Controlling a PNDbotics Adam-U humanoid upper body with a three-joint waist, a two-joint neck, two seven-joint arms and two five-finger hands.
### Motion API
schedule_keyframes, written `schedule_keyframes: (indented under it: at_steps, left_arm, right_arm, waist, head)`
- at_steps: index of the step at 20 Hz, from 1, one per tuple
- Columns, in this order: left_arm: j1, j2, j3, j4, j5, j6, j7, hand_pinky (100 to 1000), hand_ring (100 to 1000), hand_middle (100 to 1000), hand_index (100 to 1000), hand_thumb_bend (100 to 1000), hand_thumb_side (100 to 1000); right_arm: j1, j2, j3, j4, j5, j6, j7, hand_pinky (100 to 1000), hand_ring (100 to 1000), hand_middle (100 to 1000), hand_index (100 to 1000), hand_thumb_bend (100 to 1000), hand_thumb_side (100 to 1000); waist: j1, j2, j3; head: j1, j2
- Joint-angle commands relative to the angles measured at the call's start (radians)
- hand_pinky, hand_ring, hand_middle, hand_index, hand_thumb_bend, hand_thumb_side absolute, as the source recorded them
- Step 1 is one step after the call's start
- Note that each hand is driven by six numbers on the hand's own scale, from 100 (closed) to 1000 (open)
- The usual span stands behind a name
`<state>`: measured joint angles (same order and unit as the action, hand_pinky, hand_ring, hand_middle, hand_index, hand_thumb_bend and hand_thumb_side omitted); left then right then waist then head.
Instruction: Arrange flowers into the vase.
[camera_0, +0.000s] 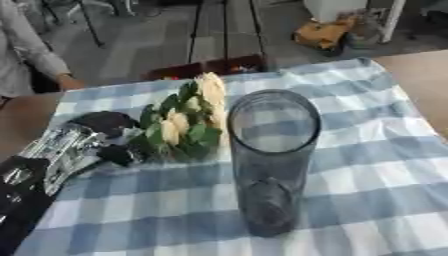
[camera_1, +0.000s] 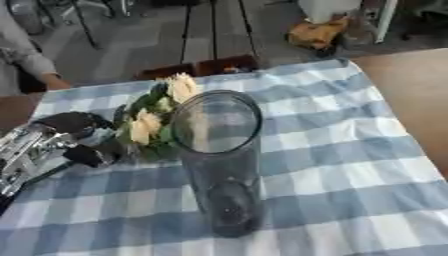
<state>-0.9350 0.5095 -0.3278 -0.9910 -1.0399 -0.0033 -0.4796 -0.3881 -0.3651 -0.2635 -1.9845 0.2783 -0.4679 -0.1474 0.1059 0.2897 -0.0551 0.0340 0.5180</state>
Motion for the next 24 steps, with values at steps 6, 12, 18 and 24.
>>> schedule_keyframes:
  at_steps: [6,12,18,24]
  left_arm:
    - [-0.024,0.011,0.021,0.010,-0.018,0.000,0.013,564,773,808,931,356,689]
    - [-0.023,0.007,0.023,0.015,-0.023,0.003,0.051,453,646,730,848,361,679]
    - [-0.025,-0.005,0.025,0.034,-0.005,0.000,0.080,395,591,679,798,341,662]
    - [-0.025,-0.013,0.027,0.064,-0.015,-0.010,0.084,401,605,694,802,314,639]
  right_arm:
    - [-0.012,-0.012,0.002,-0.016,-0.005,0.004,0.000,811,803,518,813,100,749]
    - [-0.011,-0.012,0.001,-0.016,-0.004,0.004,0.002,811,803,513,812,100,750]
    - [-0.009,-0.011,-0.002,-0.016,-0.004,0.005,0.000,812,804,513,812,100,749]
    - [-0.008,-0.011,-0.004,-0.016,-0.006,0.008,-0.005,812,805,512,812,100,747]
  waist:
    - [-0.005,-0.013,-0.002]
    - [-0.006,-0.010,-0.005]
    - [-0.005,-0.007,-0.008]
    - [-0.005,-0.005,-0.010]
  head:
    - [0.006,-0.009]
    - [0.008,-0.012]
    - [0.011,-0.015]
    - [0.013,-0.018]
